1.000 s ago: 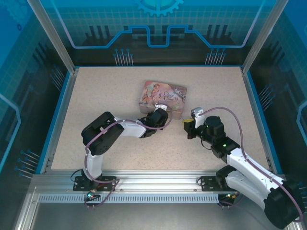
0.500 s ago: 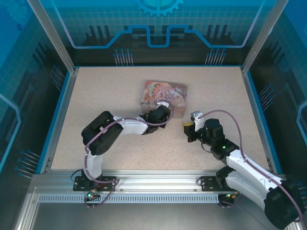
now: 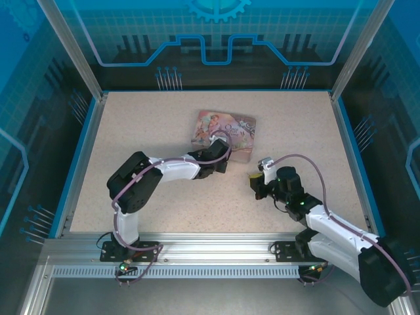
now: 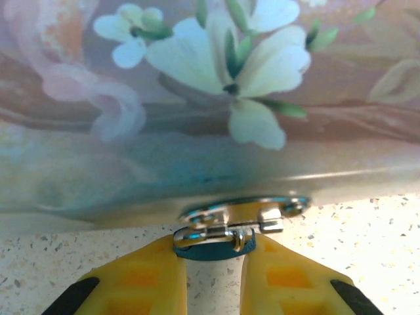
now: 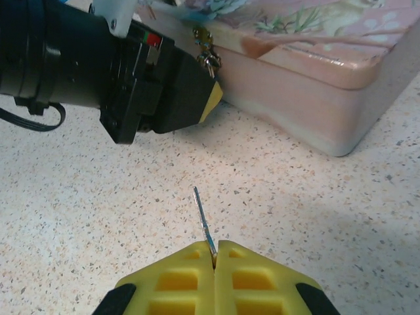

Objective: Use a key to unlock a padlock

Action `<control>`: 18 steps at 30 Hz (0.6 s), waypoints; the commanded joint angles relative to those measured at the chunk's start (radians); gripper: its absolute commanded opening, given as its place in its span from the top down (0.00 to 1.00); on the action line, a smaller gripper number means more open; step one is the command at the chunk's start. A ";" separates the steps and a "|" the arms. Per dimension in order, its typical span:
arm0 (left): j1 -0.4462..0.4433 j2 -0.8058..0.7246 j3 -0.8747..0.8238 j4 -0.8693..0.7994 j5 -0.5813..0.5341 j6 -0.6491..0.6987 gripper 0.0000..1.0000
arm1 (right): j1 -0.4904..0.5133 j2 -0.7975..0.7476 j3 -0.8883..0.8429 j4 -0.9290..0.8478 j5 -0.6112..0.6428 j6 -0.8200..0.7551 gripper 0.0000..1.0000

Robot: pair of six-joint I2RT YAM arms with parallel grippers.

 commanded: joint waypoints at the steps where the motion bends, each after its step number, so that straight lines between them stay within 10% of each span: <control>1: 0.005 -0.058 0.045 -0.015 0.042 -0.056 0.82 | 0.030 0.029 -0.014 0.087 0.005 -0.014 1.00; 18: 0.005 -0.125 0.016 -0.009 0.138 -0.179 0.87 | 0.132 0.286 -0.008 0.362 0.047 -0.057 1.00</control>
